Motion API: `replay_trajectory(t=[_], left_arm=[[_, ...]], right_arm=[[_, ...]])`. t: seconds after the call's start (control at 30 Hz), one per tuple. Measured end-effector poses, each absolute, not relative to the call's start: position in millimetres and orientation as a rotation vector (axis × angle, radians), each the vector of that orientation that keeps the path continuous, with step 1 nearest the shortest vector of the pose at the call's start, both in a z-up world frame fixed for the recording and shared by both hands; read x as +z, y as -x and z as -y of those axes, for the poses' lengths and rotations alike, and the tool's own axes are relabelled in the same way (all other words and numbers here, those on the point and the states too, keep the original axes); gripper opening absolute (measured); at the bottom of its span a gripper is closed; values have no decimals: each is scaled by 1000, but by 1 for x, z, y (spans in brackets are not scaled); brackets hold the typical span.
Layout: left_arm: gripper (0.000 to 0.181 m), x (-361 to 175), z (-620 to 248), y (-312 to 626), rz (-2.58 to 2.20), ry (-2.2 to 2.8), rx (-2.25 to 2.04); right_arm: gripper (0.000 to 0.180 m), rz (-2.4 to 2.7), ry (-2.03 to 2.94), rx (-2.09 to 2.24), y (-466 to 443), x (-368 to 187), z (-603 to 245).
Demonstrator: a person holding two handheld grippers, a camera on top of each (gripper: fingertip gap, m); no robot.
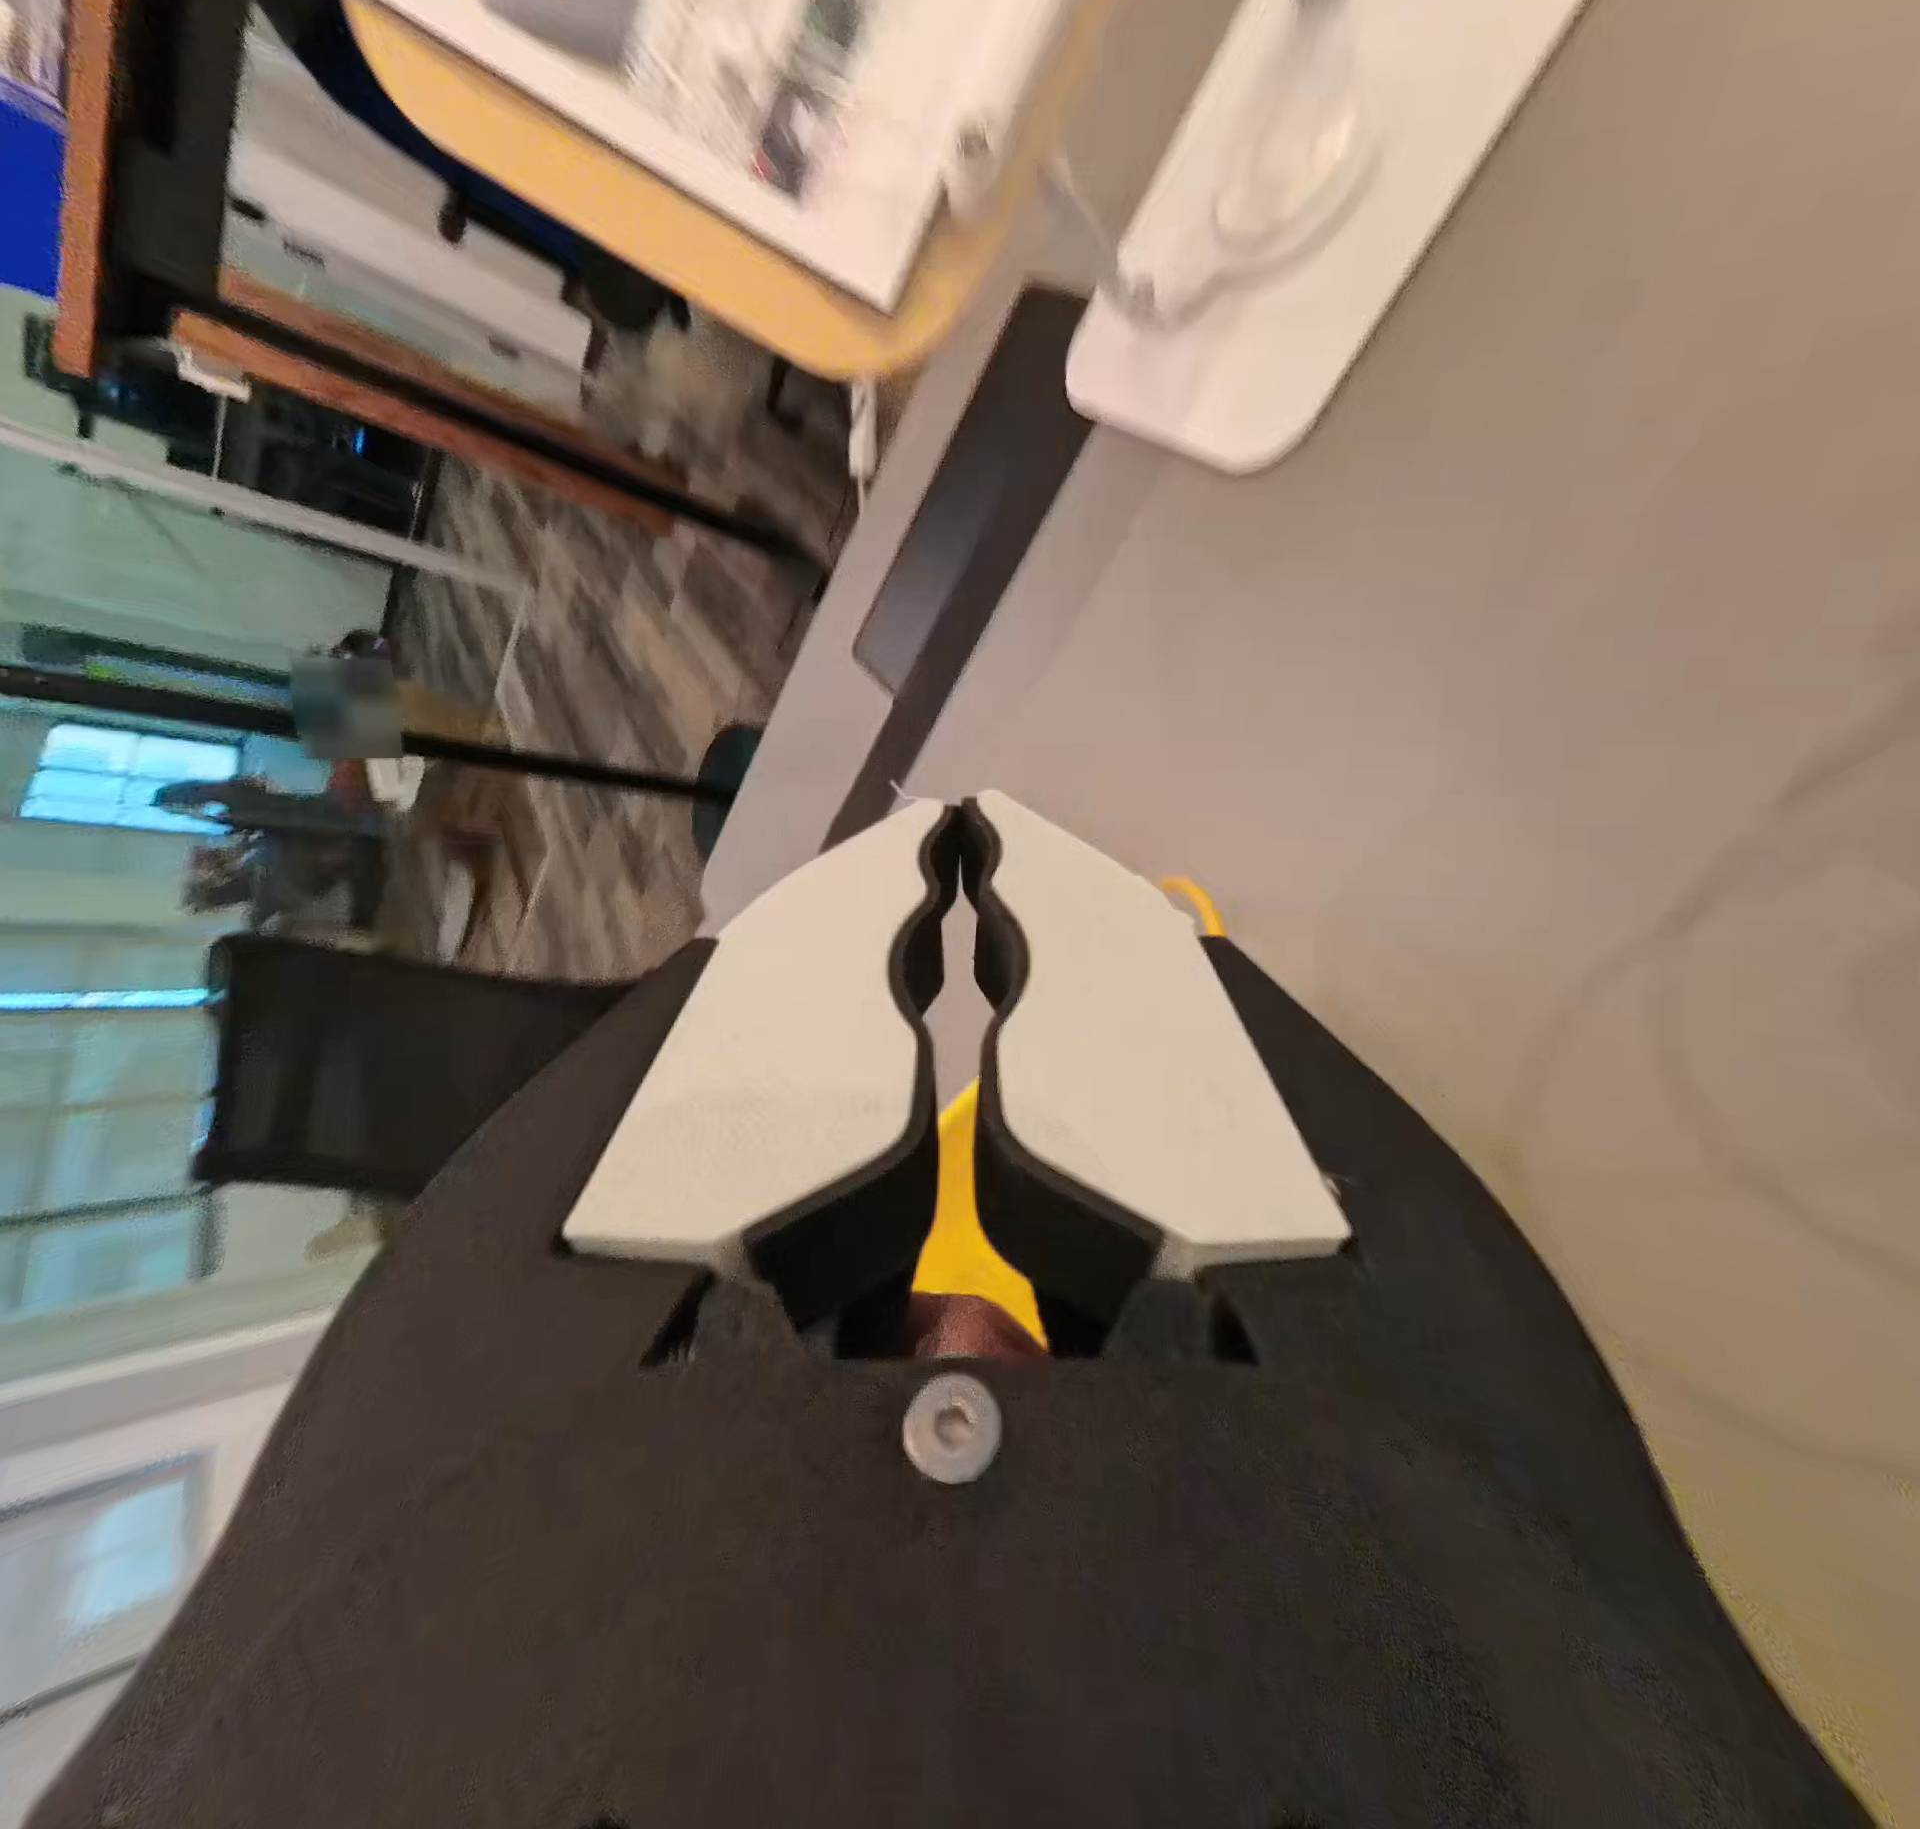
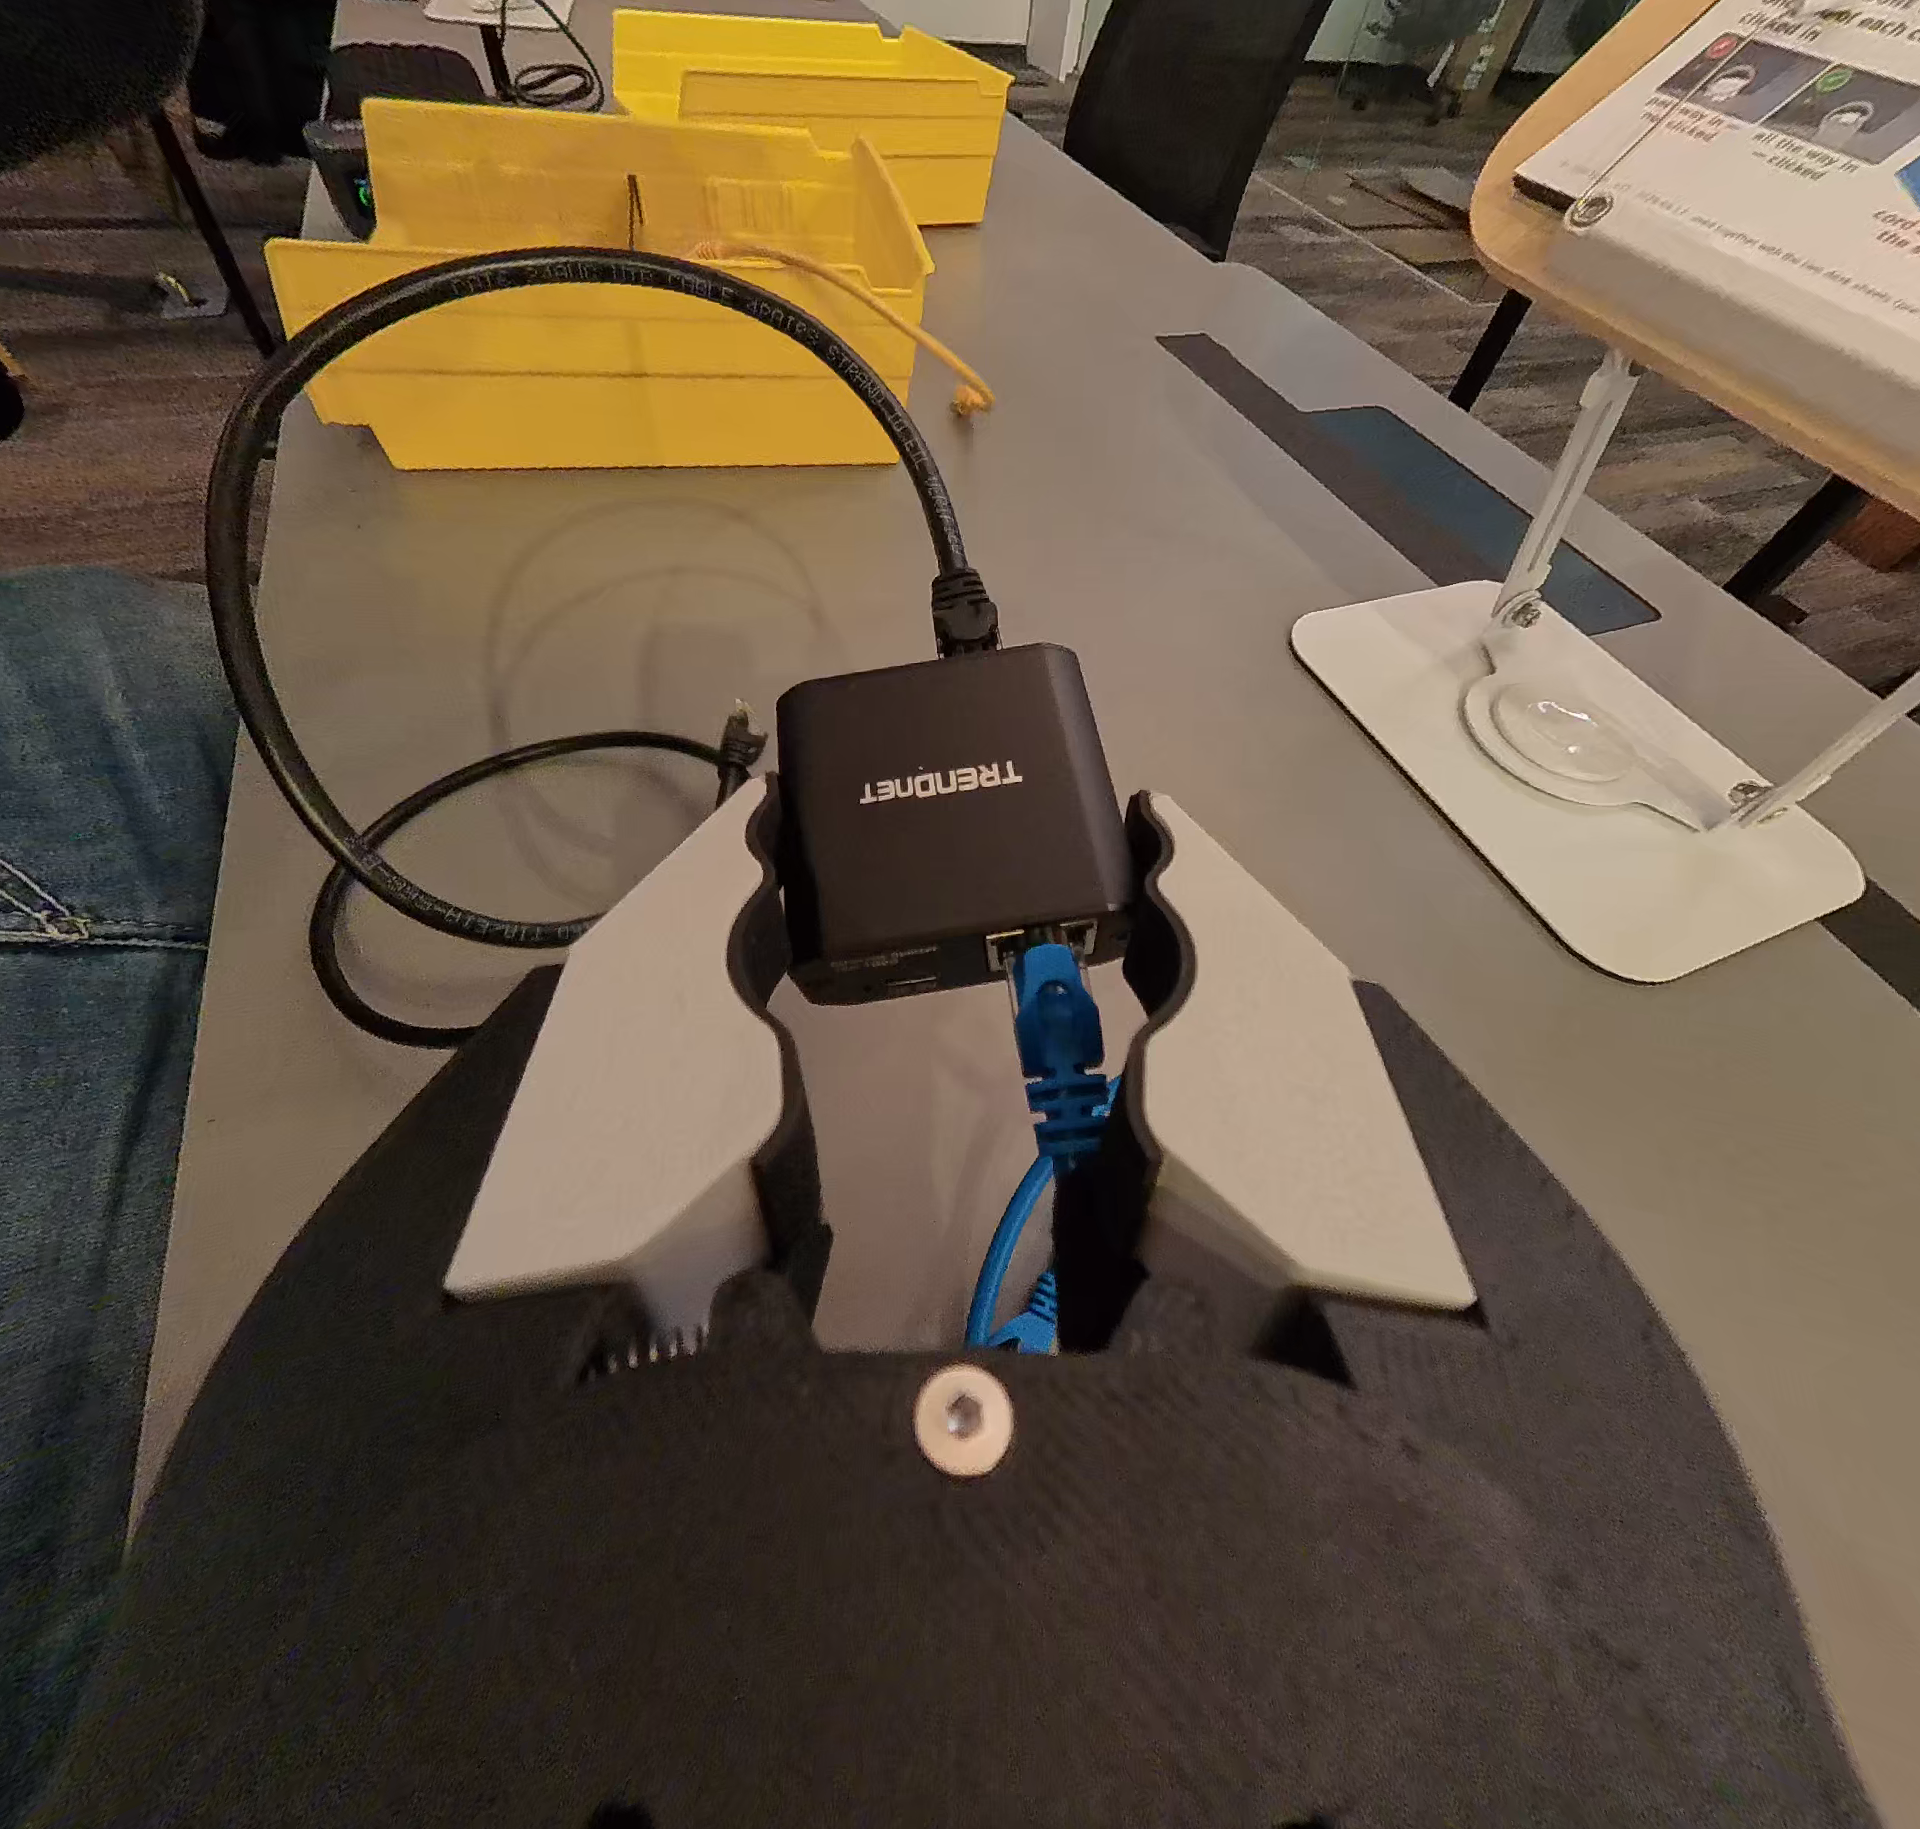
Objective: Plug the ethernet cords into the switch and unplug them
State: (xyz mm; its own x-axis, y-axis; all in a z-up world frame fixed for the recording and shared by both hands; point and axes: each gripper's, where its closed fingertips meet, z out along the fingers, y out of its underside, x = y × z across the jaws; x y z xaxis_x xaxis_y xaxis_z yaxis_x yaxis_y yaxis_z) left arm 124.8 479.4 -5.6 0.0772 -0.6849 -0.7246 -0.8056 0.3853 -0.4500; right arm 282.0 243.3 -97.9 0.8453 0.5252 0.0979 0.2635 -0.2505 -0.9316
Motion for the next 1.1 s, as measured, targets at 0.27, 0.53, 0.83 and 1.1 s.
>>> replay_trajectory(t=[0.27,0.53,0.83,1.1], left_arm=[[31,-88,-467,-82,-1890,1529,162],[14,-135,-499,-49,-1915,1442,623],[5,-95,-512,-53,-1685,1377,572],[4,16,-494,-75,-1346,1271,391]], right_arm=[[62,594,1830,300,-281,-98,-238],[62,597,1825,315,-275,-100,-238],[62,580,1813,318,-280,-97,-235],[62,554,1790,309,-283,-88,-231]])
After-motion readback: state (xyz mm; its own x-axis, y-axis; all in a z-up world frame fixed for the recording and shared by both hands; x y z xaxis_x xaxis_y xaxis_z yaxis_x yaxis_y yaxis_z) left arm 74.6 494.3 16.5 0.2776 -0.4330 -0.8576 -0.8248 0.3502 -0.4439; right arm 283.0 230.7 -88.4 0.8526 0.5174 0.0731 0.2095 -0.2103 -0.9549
